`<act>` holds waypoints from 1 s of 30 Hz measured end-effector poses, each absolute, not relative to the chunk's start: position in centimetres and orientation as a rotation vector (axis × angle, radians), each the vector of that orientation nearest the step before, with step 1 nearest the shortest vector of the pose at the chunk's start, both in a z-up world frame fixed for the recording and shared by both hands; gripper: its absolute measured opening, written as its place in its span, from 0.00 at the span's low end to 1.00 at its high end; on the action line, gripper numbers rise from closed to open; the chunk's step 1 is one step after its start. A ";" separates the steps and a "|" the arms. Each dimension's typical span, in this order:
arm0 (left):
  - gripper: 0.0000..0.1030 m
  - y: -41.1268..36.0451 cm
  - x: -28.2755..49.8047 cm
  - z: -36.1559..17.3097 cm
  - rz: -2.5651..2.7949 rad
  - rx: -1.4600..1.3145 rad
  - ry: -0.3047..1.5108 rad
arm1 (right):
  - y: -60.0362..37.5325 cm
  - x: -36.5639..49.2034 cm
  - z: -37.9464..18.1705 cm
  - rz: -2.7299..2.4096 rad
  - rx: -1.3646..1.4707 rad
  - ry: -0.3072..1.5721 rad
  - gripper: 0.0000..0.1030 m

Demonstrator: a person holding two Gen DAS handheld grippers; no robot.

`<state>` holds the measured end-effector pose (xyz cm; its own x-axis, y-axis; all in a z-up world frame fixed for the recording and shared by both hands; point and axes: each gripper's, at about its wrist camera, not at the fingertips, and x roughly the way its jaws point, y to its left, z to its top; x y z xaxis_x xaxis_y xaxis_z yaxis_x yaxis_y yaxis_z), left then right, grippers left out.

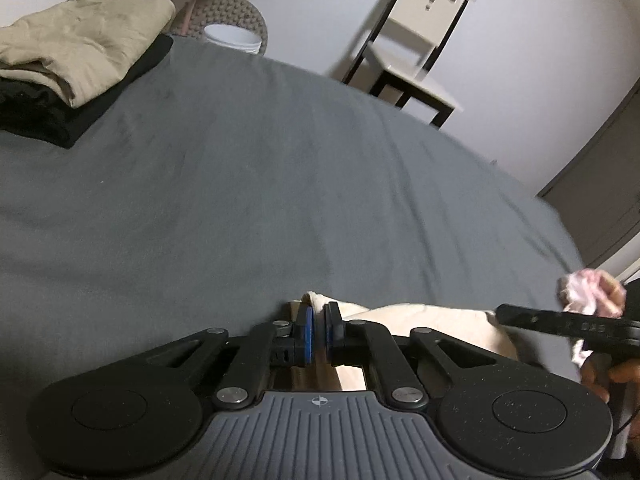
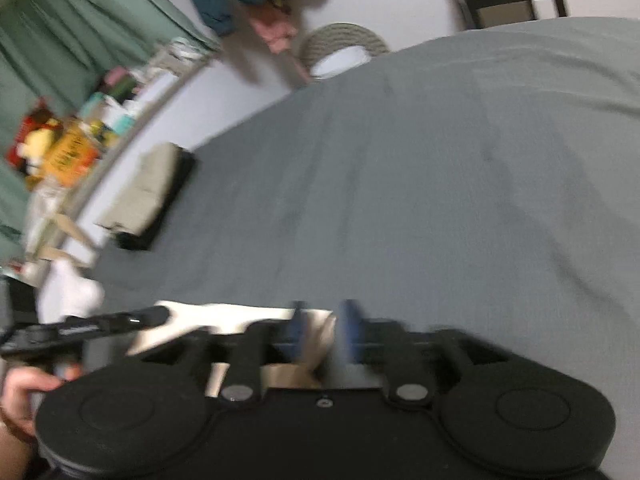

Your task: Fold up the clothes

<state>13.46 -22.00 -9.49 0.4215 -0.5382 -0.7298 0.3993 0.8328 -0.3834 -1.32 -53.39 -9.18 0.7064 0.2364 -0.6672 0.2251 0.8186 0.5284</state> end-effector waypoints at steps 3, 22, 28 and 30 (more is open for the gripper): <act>0.05 -21.4 13.4 -9.2 -0.598 -0.190 0.966 | -55.1 -2.0 -8.7 0.042 0.720 0.793 0.50; 0.69 -15.7 14.1 -10.4 -0.684 -0.339 1.178 | -56.0 -3.2 -11.1 0.289 0.881 0.998 0.55; 0.85 -14.9 14.8 -10.2 -0.739 -0.405 1.211 | -55.8 -3.2 -11.3 0.306 0.900 1.013 0.55; 0.88 -14.8 15.2 -11.2 -0.782 -0.498 1.267 | -55.7 -3.1 -11.3 0.307 0.900 1.017 0.55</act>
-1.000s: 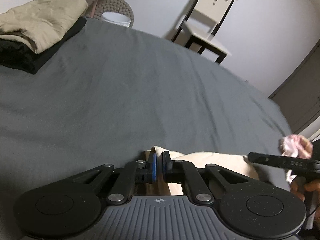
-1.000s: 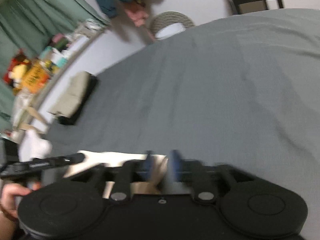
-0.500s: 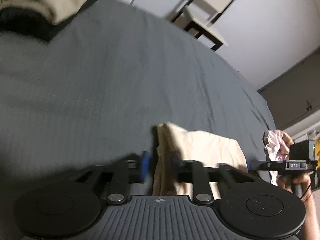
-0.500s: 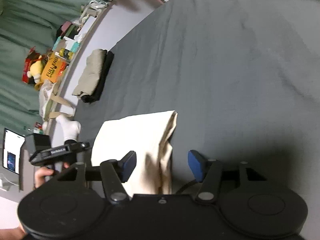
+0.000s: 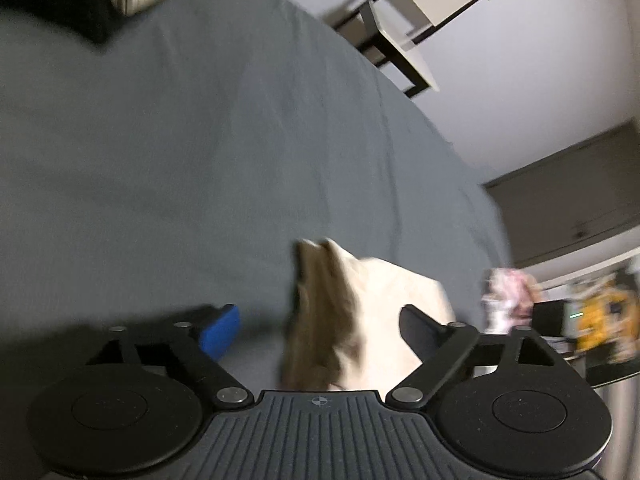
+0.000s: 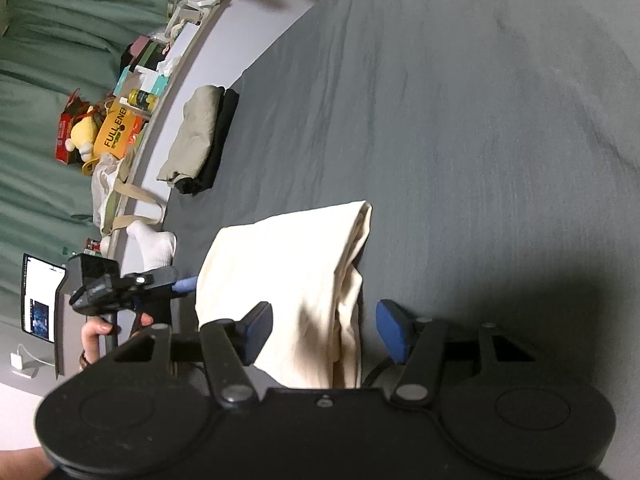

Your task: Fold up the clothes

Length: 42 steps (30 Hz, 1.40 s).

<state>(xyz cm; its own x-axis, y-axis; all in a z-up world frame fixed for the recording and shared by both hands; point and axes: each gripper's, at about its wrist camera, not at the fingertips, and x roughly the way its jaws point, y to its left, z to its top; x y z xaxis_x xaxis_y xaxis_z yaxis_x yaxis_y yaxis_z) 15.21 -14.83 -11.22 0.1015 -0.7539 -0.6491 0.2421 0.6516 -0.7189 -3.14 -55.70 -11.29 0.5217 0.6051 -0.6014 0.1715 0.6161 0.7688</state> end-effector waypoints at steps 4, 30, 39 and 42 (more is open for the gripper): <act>0.90 -15.8 15.5 -13.1 -0.810 -0.563 1.324 | -55.6 -3.1 -11.4 0.310 0.919 1.018 0.55; 0.98 -21.3 14.6 -12.2 -0.936 -0.366 1.337 | -55.4 -2.9 -11.6 0.316 0.914 1.028 0.53; 0.99 -21.4 14.5 -13.5 -0.978 -0.470 1.321 | -54.9 -2.6 -11.8 0.329 0.919 1.026 0.52; 0.99 -21.6 14.1 -13.5 -0.982 -0.467 1.295 | -54.8 -2.3 -12.0 0.324 0.930 1.022 0.52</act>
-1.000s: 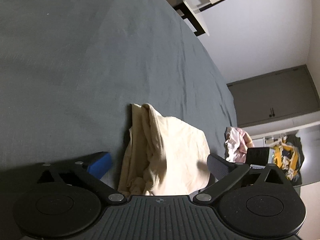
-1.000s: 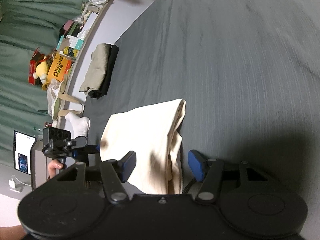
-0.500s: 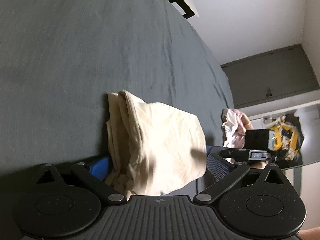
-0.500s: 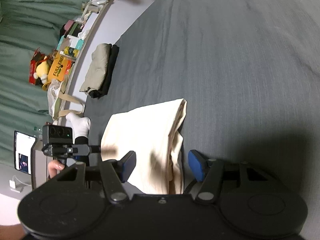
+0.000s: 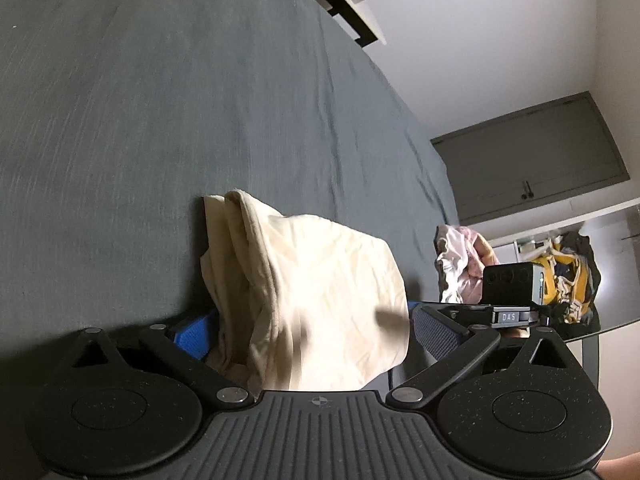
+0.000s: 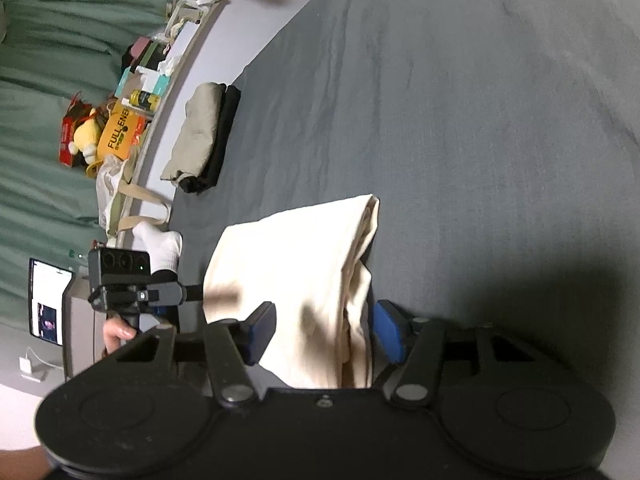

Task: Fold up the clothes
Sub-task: 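Lift the beige bundle with both tools and carry it toward the clothes stack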

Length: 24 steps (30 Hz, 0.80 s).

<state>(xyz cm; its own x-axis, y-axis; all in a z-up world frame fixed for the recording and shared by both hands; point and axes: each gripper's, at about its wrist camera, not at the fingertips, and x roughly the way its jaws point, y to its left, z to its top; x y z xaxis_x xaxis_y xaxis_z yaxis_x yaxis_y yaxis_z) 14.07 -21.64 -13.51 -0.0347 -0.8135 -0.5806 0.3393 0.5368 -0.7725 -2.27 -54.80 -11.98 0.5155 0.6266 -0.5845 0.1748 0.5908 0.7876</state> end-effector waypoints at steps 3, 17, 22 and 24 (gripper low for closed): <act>0.98 -22.4 13.4 -12.9 -0.986 -0.395 1.258 | -54.7 -2.2 -12.0 0.314 0.930 1.016 0.50; 0.52 -21.3 13.3 -13.0 -0.911 -0.361 1.303 | -51.9 -1.7 -12.2 0.353 0.824 1.067 0.25; 0.53 -21.1 13.2 -13.1 -0.914 -0.378 1.280 | -52.9 -1.7 -12.6 0.311 0.923 1.043 0.26; 0.53 -21.1 13.2 -13.4 -0.913 -0.402 1.280 | -53.4 -1.7 -13.2 0.302 0.977 1.035 0.25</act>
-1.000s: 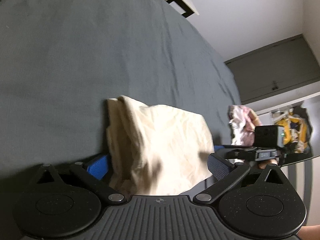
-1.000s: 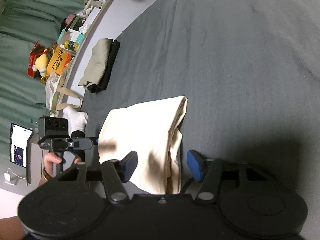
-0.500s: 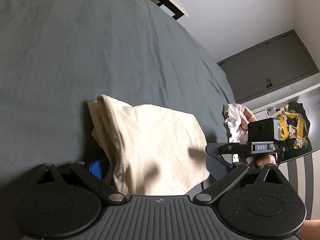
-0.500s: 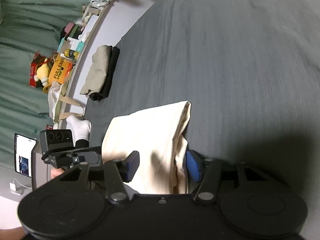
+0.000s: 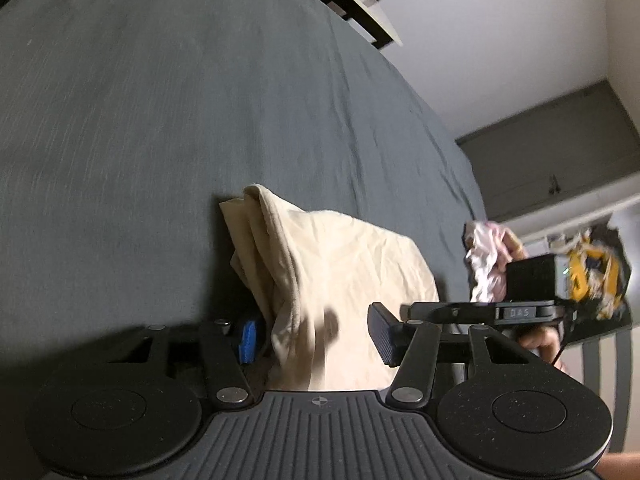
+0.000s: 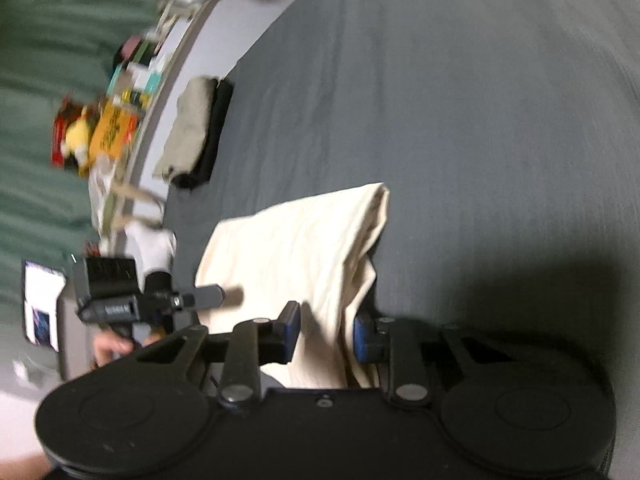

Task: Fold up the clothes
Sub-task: 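Lift the beige bundle with both tools and carry it toward the clothes stack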

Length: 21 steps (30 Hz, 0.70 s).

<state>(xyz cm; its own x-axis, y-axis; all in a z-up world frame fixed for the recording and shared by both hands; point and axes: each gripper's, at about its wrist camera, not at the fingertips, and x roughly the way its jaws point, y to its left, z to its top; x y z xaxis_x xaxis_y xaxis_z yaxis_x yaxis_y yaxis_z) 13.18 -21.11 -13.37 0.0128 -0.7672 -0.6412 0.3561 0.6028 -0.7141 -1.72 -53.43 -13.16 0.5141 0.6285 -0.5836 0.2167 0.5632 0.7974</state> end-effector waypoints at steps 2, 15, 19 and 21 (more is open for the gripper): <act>0.49 -21.9 12.9 -13.4 -0.912 -0.366 1.272 | -53.3 -1.5 -13.3 0.290 0.980 1.030 0.21; 0.10 -21.5 11.6 -8.7 -0.818 -0.220 1.173 | -51.2 -2.1 -9.2 0.272 0.837 0.909 0.06; 0.10 -20.0 12.4 -5.0 -0.773 -0.163 1.128 | -49.2 -1.1 -6.5 0.264 0.796 0.862 0.06; 0.10 -18.8 13.0 -3.0 -0.749 -0.140 1.105 | -47.8 0.3 -5.4 0.265 0.788 0.853 0.06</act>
<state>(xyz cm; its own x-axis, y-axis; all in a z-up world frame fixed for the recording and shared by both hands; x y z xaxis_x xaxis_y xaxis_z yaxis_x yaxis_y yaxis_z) 13.04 -18.83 -2.98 0.2352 -0.6096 -0.7570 0.4769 0.7510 -0.4566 0.27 -47.84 -5.39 0.6459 0.5048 -0.5726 0.0917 0.6934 0.7147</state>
